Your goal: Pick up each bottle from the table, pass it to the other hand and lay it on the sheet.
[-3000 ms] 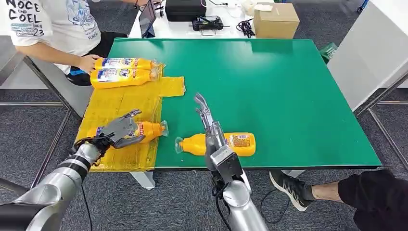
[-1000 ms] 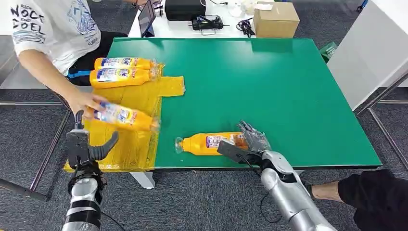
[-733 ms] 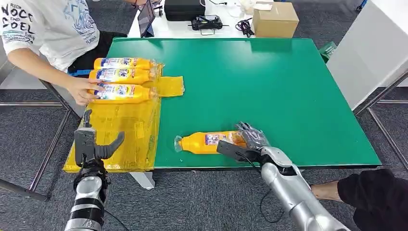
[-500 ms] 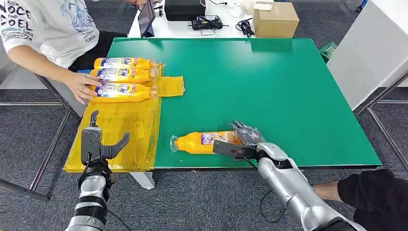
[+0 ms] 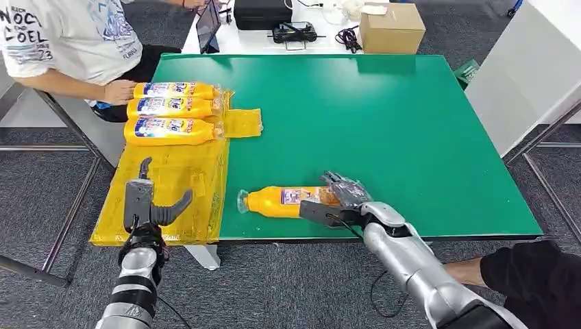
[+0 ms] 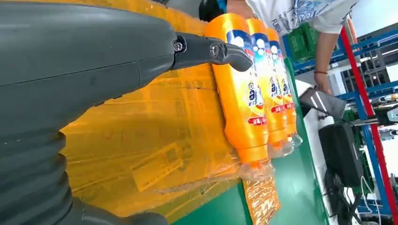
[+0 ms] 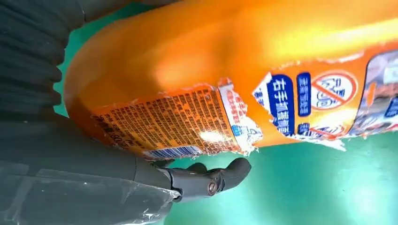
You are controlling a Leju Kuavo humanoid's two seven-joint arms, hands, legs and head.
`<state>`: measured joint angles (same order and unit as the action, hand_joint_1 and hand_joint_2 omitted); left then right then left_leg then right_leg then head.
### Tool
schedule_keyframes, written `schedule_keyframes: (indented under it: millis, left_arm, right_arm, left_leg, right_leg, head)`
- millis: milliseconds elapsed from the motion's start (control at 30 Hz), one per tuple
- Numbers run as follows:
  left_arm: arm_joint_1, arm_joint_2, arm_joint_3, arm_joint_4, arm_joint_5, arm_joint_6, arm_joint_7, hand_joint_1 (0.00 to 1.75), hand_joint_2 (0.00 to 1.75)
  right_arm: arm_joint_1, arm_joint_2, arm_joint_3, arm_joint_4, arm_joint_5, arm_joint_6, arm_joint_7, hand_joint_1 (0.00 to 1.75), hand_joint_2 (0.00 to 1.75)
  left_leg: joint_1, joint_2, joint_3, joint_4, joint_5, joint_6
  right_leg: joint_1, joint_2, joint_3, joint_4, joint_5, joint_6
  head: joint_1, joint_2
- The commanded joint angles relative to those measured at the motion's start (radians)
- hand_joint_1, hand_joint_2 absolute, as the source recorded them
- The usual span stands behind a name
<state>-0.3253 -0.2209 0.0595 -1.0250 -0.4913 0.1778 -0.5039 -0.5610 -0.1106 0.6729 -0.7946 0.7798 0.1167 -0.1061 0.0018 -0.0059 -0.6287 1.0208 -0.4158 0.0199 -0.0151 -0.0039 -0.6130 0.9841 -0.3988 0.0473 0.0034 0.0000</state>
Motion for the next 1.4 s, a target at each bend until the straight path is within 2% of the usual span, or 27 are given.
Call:
schedule_keyframes:
  millis: [33, 133, 200, 233, 267, 333, 367, 500, 567, 800, 867, 900, 967, 1000, 1300, 1333, 1400]
  left_arm:
    - [-0.045, 0.006, -0.015, 0.084, 0.001, -0.003, 0.0, 0.0, 1.75]
    - [-0.045, 0.006, -0.015, 0.084, 0.001, -0.003, 0.0, 0.0, 1.75]
    - [-0.044, 0.007, -0.017, 0.082, 0.001, -0.006, 0.0, 0.0, 1.75]
    - [-0.043, 0.006, -0.018, 0.082, 0.0, -0.008, 0.001, 0.0, 1.75]
    - [-0.043, 0.005, -0.019, 0.081, 0.0, -0.009, 0.001, 0.0, 1.75]
    - [-0.042, 0.004, -0.023, 0.081, -0.003, -0.009, 0.004, 0.0, 1.75]
    - [-0.04, 0.004, -0.024, 0.08, -0.005, -0.01, 0.005, 0.0, 1.75]
    - [-0.037, 0.001, -0.032, 0.081, -0.01, -0.017, 0.008, 0.0, 1.75]
    - [-0.037, -0.001, -0.032, 0.081, -0.012, -0.016, 0.01, 0.0, 1.75]
    - [-0.029, -0.005, -0.035, 0.06, -0.014, -0.032, 0.016, 0.0, 1.75]
    - [-0.029, -0.007, -0.033, 0.059, -0.017, -0.036, 0.02, 0.0, 1.75]
    - [-0.026, -0.01, -0.031, 0.054, -0.017, -0.036, 0.021, 0.0, 1.75]
    - [-0.015, -0.016, -0.02, 0.036, -0.009, -0.039, 0.025, 0.0, 1.75]
    - [-0.006, -0.017, -0.02, 0.022, -0.007, -0.042, 0.026, 0.0, 1.75]
    - [-0.006, -0.016, -0.02, 0.021, -0.007, -0.042, 0.026, 0.0, 1.75]
    - [-0.006, -0.016, -0.02, 0.021, -0.007, -0.042, 0.026, 0.0, 1.75]
    - [-0.004, -0.019, -0.016, 0.018, -0.002, -0.044, 0.029, 0.0, 1.75]
  right_arm:
    - [-0.013, 0.01, 0.053, 0.072, -0.004, 0.007, -0.005, 0.28, 1.75]
    - [-0.013, 0.01, 0.053, 0.072, -0.004, 0.007, -0.005, 0.28, 1.75]
    - [-0.005, 0.013, 0.038, 0.064, -0.019, -0.003, -0.009, 0.47, 1.75]
    - [0.001, 0.012, 0.037, 0.057, -0.02, -0.006, -0.009, 0.86, 1.75]
    - [0.008, 0.014, 0.034, 0.052, -0.022, -0.011, -0.009, 1.36, 1.75]
    - [0.025, 0.018, 0.025, 0.038, -0.026, -0.025, -0.006, 1.54, 1.75]
    - [0.038, 0.02, 0.018, 0.027, -0.028, -0.039, -0.005, 1.75, 1.75]
    - [0.079, 0.025, -0.005, -0.009, -0.032, -0.059, -0.003, 1.75, 1.75]
    - [0.097, 0.029, -0.027, -0.027, -0.034, -0.077, -0.005, 1.75, 1.75]
    - [0.182, 0.051, -0.122, -0.149, -0.027, -0.124, -0.012, 1.75, 1.75]
    - [0.199, 0.07, -0.164, -0.174, -0.015, -0.143, -0.028, 1.75, 1.75]
    - [0.215, 0.087, -0.196, -0.204, -0.012, -0.169, -0.036, 1.75, 1.75]
    - [0.254, 0.12, -0.259, -0.283, -0.011, -0.226, -0.049, 1.75, 1.75]
    - [0.269, 0.124, -0.265, -0.326, -0.002, -0.218, -0.037, 1.75, 1.75]
    - [0.27, 0.122, -0.267, -0.326, -0.002, -0.218, -0.038, 1.75, 1.75]
    - [0.27, 0.122, -0.267, -0.326, -0.002, -0.218, -0.038, 1.75, 1.75]
    - [0.275, 0.127, -0.278, -0.334, -0.001, -0.221, -0.039, 1.75, 1.75]
  left_leg:
    - [0.001, -0.001, 0.004, -0.001, -0.001, -0.001]
    - [0.001, 0.0, 0.005, -0.001, -0.001, -0.001]
    - [0.001, 0.0, 0.006, -0.001, -0.002, -0.001]
    - [0.001, 0.0, 0.005, -0.001, -0.001, -0.001]
    - [0.001, -0.001, 0.004, -0.001, -0.001, -0.001]
    - [0.001, -0.001, 0.008, -0.001, -0.003, -0.002]
    - [0.001, -0.001, 0.004, -0.001, -0.001, -0.001]
    - [0.001, -0.001, 0.003, -0.001, -0.001, -0.001]
    - [0.001, -0.001, 0.008, -0.002, -0.002, -0.001]
    - [0.001, -0.001, 0.004, -0.001, -0.001, -0.001]
    - [0.001, -0.001, 0.008, -0.001, -0.003, -0.002]
    - [0.0, 0.0, 0.003, -0.001, -0.001, -0.001]
    - [0.001, -0.001, 0.003, -0.001, -0.001, -0.001]
    - [0.0, 0.0, 0.002, 0.0, -0.001, -0.001]
    - [0.0, -0.001, 0.002, 0.0, -0.001, -0.001]
    - [0.001, 0.0, 0.007, 0.0, -0.004, -0.001]
    - [0.0, -0.001, 0.004, 0.0, -0.002, -0.001]
  right_leg:
    - [0.001, -0.001, 0.004, -0.001, -0.001, -0.002]
    - [0.001, -0.001, 0.006, -0.001, -0.001, -0.002]
    - [0.001, -0.001, 0.006, -0.001, -0.002, -0.002]
    - [0.001, -0.001, 0.005, -0.001, -0.001, -0.002]
    - [0.001, -0.001, 0.004, -0.001, -0.001, -0.001]
    - [0.002, -0.001, 0.009, -0.001, -0.003, -0.003]
    - [0.001, -0.001, 0.005, -0.001, -0.001, -0.002]
    - [0.001, -0.001, 0.004, -0.001, -0.001, -0.001]
    - [0.002, -0.002, 0.009, -0.002, -0.003, -0.003]
    - [0.001, -0.001, 0.004, -0.001, -0.002, -0.002]
    - [0.002, -0.002, 0.008, -0.002, -0.003, -0.003]
    - [0.001, -0.001, 0.003, -0.001, -0.001, -0.001]
    - [0.001, -0.001, 0.004, -0.001, -0.001, -0.002]
    - [0.0, 0.0, 0.002, 0.0, -0.001, -0.001]
    - [0.0, 0.0, 0.002, 0.0, -0.001, -0.001]
    - [0.001, 0.001, 0.007, 0.0, -0.003, -0.003]
    - [0.0, 0.0, 0.004, 0.0, -0.002, -0.002]
  head:
    - [0.0, 0.0]
    - [0.0, 0.0]
    - [0.0, 0.0]
    - [0.0, 0.0]
    - [0.0, 0.0]
    - [0.0, 0.0]
    - [0.0, 0.0]
    - [0.0, 0.0]
    - [0.0, 0.0]
    - [0.0, 0.0]
    - [0.0, 0.0]
    - [0.0, 0.0]
    - [0.0, 0.0]
    - [0.0, 0.0]
    - [0.0, 0.0]
    - [0.0, 0.0]
    - [0.0, 0.0]
